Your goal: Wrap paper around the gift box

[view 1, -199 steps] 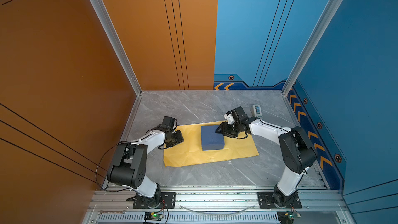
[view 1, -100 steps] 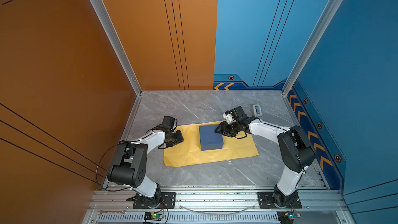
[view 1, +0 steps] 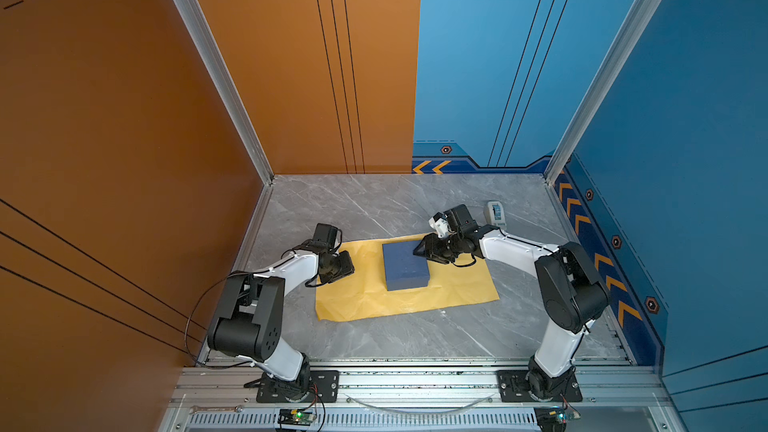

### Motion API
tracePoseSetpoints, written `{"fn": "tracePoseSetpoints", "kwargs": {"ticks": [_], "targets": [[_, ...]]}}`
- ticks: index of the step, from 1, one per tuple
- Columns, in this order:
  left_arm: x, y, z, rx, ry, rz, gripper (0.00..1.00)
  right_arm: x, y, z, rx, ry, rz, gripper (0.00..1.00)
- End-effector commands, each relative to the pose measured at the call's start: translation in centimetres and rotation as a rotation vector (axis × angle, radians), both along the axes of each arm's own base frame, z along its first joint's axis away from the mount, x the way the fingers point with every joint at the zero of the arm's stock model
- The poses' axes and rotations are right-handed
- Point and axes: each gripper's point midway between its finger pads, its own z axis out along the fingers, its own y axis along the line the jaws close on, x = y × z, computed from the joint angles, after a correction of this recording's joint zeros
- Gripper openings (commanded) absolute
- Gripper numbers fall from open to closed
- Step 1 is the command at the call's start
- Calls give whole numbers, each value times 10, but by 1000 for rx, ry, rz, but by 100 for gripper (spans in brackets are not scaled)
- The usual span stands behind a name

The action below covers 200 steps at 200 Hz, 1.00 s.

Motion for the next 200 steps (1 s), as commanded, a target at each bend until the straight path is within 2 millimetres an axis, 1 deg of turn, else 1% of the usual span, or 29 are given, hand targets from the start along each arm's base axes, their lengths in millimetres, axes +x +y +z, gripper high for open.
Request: {"fn": "tracePoseSetpoints", "kwargs": {"ticks": [1, 26, 35, 45, 58, 68, 79, 101, 114, 132, 153, 179, 189, 200], "targets": [[-6, 11, -10, 60, 40, 0, 45, 0, 8, 2, 18, -18, 41, 52], [-7, 12, -11, 65, 41, 1, 45, 0, 7, 1, 14, -19, 39, 53], [-7, 13, -11, 68, 40, 3, 45, 0, 7, 1, 13, -21, 39, 54], [-6, 13, -11, 72, 39, 1, 45, 1, 6, 3, 12, -26, 32, 60], [-4, 13, -11, 75, 40, -2, 46, 6, -2, 10, 14, -46, -4, 68], [-2, 15, -12, 80, 41, -2, 46, 10, -11, 15, 25, -57, -38, 70], [2, 14, -12, 81, 41, -7, 46, 13, -27, 17, 20, -59, -94, 71], [9, 15, -15, 90, 47, -13, 46, 10, -61, 9, -5, -37, -194, 71], [13, 15, -17, 89, 52, -14, 46, 7, -84, 3, -25, -16, -244, 71], [20, 16, -20, 96, 54, -22, 46, 5, -115, 4, -46, -10, -301, 72], [29, 16, -22, 91, 55, -21, 46, 1, -157, 2, -81, 22, -377, 72], [34, 14, -21, 86, 50, -21, 46, -12, -207, -11, -144, 115, -469, 72], [35, 13, -20, 86, 48, -21, 46, -19, -220, -18, -171, 155, -489, 72], [34, 13, -20, 84, 49, -22, 46, -29, -226, -25, -199, 200, -491, 72]]}}
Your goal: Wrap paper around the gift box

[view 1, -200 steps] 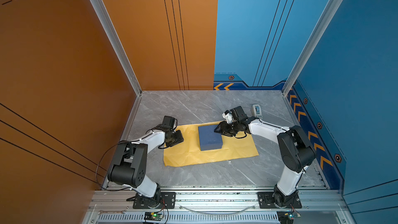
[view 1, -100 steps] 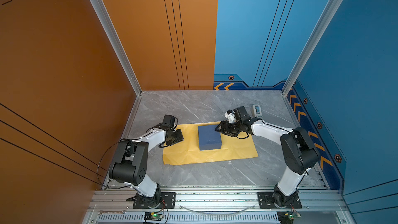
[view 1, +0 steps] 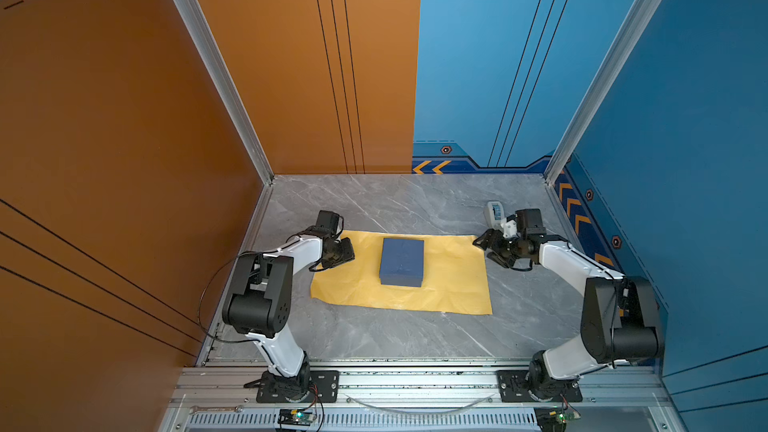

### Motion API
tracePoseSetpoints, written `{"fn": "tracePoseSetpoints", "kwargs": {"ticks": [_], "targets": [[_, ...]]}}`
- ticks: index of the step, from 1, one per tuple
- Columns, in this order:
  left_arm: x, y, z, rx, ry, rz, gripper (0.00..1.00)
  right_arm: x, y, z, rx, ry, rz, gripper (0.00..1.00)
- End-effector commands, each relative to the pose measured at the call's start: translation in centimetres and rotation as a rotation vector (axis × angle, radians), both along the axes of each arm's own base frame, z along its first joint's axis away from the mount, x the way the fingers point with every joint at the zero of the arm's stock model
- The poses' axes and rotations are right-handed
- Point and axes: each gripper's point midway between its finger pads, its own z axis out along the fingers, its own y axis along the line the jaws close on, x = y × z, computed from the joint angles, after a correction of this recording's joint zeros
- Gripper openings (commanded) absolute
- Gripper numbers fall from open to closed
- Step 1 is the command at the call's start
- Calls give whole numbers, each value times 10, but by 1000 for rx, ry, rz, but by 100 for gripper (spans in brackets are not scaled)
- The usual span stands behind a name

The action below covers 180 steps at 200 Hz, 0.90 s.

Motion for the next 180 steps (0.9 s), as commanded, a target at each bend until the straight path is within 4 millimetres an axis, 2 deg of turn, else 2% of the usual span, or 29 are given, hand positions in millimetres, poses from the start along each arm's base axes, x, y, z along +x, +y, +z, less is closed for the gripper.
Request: {"fn": "tracePoseSetpoints", "kwargs": {"ticks": [1, 43, 74, 114, 157, 180], "targets": [[-16, 9, -21, 39, 88, 3, 46, -40, -19, -26, -65, 169, 4, 73], [-18, 8, -21, 39, 91, 4, 46, -71, -1, -44, -42, 264, 49, 73], [-19, 8, -22, 36, 92, 3, 46, -73, 15, -50, -3, 269, 82, 73], [-18, 8, -22, 35, 89, 4, 46, -47, 32, -48, 57, 176, 130, 72], [-18, 7, -22, 32, 88, 2, 46, -8, 58, -20, 227, -24, 199, 71], [-16, 7, -20, 33, 82, 0, 46, 9, 61, -9, 244, -99, 215, 72]]}}
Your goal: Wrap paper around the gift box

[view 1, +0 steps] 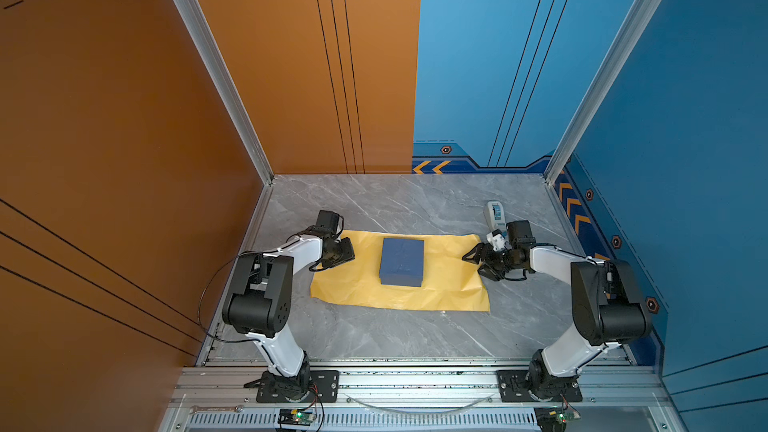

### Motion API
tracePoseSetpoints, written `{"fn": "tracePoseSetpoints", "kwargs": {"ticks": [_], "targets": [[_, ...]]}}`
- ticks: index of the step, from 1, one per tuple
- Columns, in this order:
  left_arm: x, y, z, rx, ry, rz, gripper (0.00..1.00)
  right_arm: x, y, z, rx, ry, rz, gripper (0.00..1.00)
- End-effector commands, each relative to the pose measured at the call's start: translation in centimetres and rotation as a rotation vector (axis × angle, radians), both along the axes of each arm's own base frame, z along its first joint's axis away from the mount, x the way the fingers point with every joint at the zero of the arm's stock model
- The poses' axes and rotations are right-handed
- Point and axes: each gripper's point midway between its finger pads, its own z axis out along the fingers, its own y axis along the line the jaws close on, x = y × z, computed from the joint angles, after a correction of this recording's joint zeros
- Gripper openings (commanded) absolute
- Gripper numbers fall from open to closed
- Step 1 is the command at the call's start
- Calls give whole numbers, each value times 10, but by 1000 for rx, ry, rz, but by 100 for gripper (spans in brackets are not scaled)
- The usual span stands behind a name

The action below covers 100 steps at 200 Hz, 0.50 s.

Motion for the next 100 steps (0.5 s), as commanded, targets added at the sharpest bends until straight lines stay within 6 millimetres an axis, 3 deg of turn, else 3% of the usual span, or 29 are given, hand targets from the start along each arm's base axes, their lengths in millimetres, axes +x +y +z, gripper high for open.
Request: {"fn": "tracePoseSetpoints", "kwargs": {"ticks": [1, 35, 100], "targets": [[-16, 7, -20, 34, 82, 1, 46, 30, 12, 26, 82, -147, 32, 72], [-13, 5, -17, 28, 77, -1, 46, 33, 13, 33, 108, -153, 57, 71], [-13, 4, -15, 29, 73, -6, 46, -27, -6, 20, -30, -17, 48, 66]]}}
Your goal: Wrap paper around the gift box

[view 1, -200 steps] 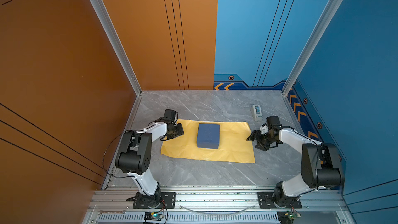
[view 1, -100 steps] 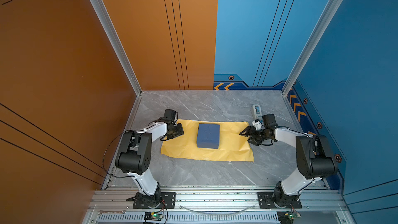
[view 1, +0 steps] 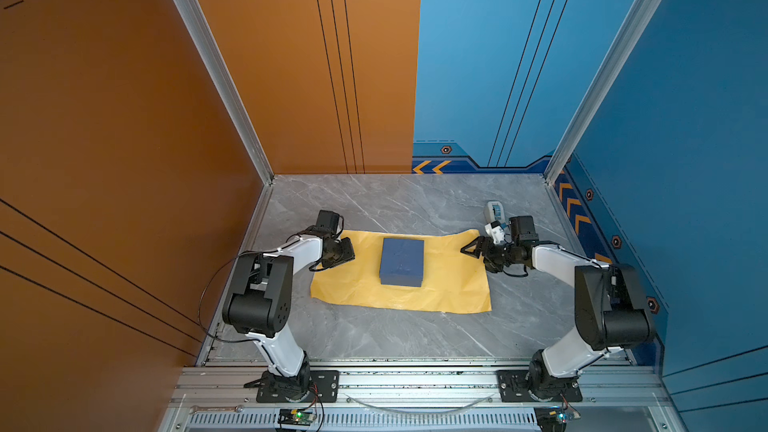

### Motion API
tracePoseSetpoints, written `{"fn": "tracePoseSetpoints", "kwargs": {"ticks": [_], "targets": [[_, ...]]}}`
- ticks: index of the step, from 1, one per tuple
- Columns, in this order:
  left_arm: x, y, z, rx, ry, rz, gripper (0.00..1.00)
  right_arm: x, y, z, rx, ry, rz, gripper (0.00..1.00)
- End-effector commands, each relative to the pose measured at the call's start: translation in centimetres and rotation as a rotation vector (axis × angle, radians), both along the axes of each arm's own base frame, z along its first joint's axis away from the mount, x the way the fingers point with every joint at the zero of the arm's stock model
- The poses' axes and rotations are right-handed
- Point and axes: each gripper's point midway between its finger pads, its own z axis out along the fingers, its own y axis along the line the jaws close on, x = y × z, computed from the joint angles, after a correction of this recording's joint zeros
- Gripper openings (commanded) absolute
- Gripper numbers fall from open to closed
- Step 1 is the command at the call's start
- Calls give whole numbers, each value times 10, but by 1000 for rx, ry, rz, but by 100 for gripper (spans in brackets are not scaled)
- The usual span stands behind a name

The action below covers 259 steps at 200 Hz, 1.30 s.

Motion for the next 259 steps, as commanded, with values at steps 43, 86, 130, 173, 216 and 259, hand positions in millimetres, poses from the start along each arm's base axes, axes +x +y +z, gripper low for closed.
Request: {"fn": "tracePoseSetpoints", "kwargs": {"ticks": [43, 86, 130, 173, 216, 259], "targets": [[-14, 3, -14, 28, 71, -9, 46, -39, -25, -11, -126, 86, -42, 51], [-12, 1, -9, 26, 60, -10, 46, -36, -25, -10, -140, 79, -38, 31], [0, -9, 26, -1, -19, -17, 50, -19, -26, 24, -149, 3, -50, 5], [3, -28, 62, -74, -101, -36, 53, -4, -8, 66, -140, -78, -4, 0], [-3, -86, 89, -292, -185, -144, 54, 8, 22, 96, -131, -150, 69, 0], [-2, -131, 96, -462, -244, -196, 54, 11, 63, 112, -98, -177, 131, 0]]}}
